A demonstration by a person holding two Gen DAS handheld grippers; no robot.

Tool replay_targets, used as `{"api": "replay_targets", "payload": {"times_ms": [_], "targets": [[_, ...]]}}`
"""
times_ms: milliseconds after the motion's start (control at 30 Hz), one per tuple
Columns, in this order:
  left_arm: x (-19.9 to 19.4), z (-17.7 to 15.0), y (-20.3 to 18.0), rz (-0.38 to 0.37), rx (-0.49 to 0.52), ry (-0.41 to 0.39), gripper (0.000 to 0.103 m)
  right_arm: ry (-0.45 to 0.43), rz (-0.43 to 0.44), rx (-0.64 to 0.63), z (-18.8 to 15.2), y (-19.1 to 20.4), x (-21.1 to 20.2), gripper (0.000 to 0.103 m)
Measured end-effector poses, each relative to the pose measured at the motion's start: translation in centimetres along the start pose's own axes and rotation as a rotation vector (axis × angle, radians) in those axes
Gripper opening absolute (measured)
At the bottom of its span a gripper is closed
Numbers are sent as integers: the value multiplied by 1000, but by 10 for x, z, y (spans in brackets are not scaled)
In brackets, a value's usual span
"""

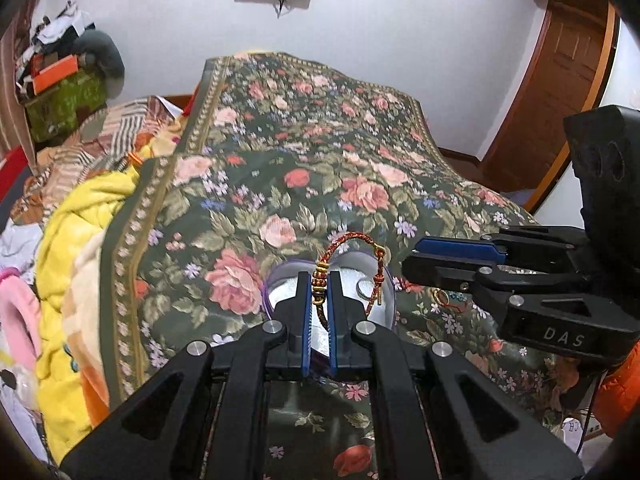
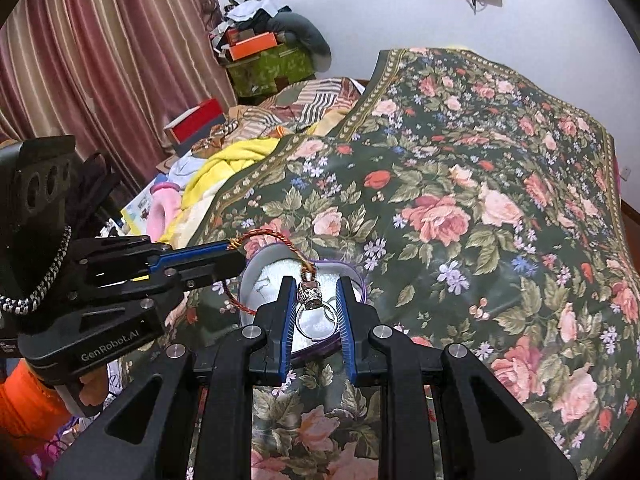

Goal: Organize jewelry
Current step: 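Carry the bracelet toward the heart tin with the left tool while the right tool holds the ring, then open the left tool over the tin while the right tool drops the silver ring in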

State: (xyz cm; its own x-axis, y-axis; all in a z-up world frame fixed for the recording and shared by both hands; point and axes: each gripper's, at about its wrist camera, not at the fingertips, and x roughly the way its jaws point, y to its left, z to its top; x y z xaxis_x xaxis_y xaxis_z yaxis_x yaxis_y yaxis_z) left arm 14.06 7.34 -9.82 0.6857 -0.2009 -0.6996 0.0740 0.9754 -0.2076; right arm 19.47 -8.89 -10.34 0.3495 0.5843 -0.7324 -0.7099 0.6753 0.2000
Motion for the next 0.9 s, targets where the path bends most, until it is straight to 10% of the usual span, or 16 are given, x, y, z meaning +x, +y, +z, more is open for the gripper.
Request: {"api": "replay_targets", "payload": {"times_ms": [900], "targets": [[26,-2,5,71,40,38,5,79,-3,-47,-10,7,32,18]]}}
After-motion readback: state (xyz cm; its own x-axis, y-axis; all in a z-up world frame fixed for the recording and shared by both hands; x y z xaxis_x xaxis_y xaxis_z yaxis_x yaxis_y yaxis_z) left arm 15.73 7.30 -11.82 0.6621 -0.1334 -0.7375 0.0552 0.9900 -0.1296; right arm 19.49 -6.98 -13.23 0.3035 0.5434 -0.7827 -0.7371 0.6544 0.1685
